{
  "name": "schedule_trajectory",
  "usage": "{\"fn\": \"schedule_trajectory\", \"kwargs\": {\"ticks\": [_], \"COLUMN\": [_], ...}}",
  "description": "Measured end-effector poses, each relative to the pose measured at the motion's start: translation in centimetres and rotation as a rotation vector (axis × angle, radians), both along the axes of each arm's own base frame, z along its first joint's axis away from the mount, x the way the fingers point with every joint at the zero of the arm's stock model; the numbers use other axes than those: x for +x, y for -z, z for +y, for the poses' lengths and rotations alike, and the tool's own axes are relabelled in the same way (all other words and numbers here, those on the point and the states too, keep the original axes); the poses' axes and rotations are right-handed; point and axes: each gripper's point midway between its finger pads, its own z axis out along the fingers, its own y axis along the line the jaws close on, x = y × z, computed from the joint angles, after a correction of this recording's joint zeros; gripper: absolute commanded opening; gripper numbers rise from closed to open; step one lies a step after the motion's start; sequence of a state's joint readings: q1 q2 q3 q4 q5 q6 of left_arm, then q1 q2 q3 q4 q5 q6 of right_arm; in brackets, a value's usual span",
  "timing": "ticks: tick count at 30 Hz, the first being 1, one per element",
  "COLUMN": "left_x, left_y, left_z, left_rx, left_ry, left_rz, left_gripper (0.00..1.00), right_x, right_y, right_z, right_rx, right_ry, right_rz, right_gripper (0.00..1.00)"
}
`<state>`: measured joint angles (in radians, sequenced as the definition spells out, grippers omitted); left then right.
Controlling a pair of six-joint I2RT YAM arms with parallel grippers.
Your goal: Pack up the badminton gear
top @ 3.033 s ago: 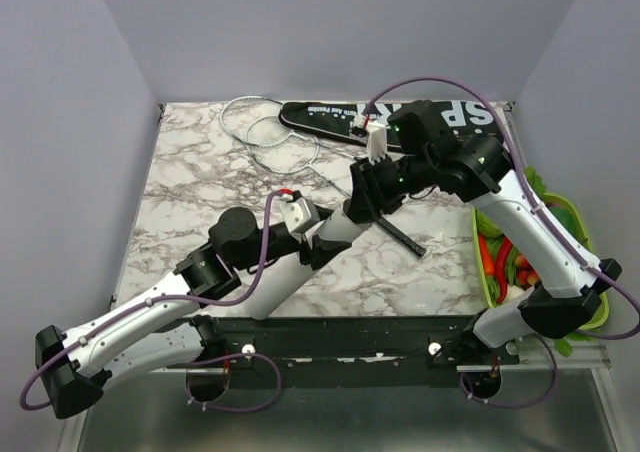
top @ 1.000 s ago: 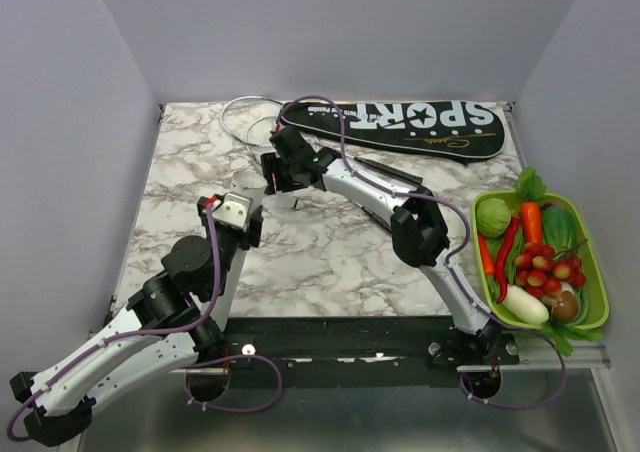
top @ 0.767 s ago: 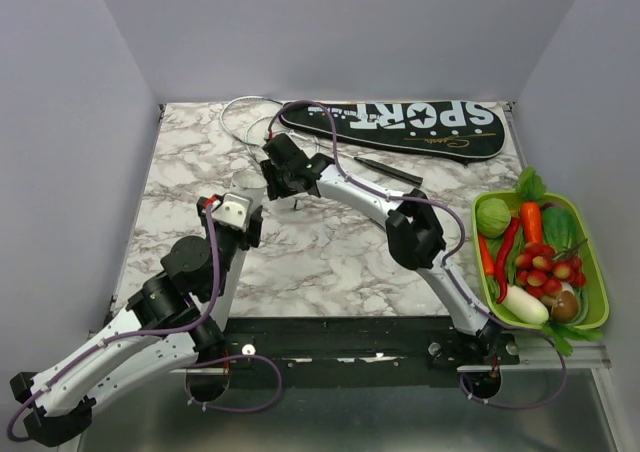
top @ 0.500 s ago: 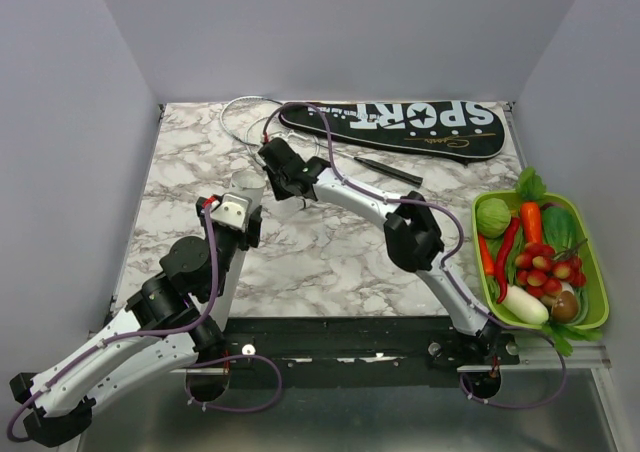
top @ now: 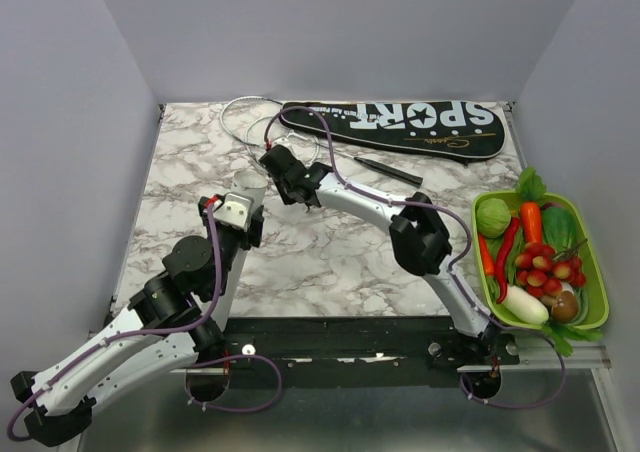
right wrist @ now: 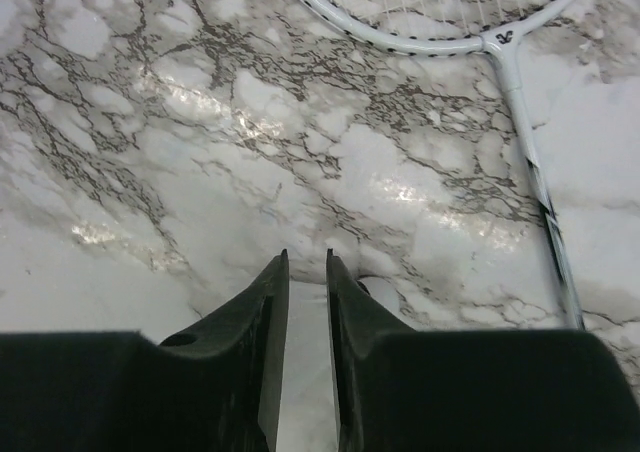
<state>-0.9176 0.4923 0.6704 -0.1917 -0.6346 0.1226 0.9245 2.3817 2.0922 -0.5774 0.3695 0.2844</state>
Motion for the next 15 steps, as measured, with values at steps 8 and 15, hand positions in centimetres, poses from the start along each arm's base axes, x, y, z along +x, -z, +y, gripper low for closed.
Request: {"fn": "schedule_trajectory", "kwargs": {"ticks": [8, 15], "left_x": [0.1, 0.0], "left_y": [0.1, 0.0], "left_z": [-0.1, 0.0], "left_rx": [-0.002, -0.008], "left_ry": [0.000, -0.001], "left_rz": [-0.004, -0.010], "left_gripper": [0.00, 0.00], "right_x": [-1.4, -3.5], "right_y": [-6.0, -7.8], "right_z": [-2.3, -3.6], "right_rx": [0.041, 0.038], "right_ry": [-0.005, -0.044], "right_rz": [-0.059, -0.077], "right_gripper": [0.51, 0.58]}}
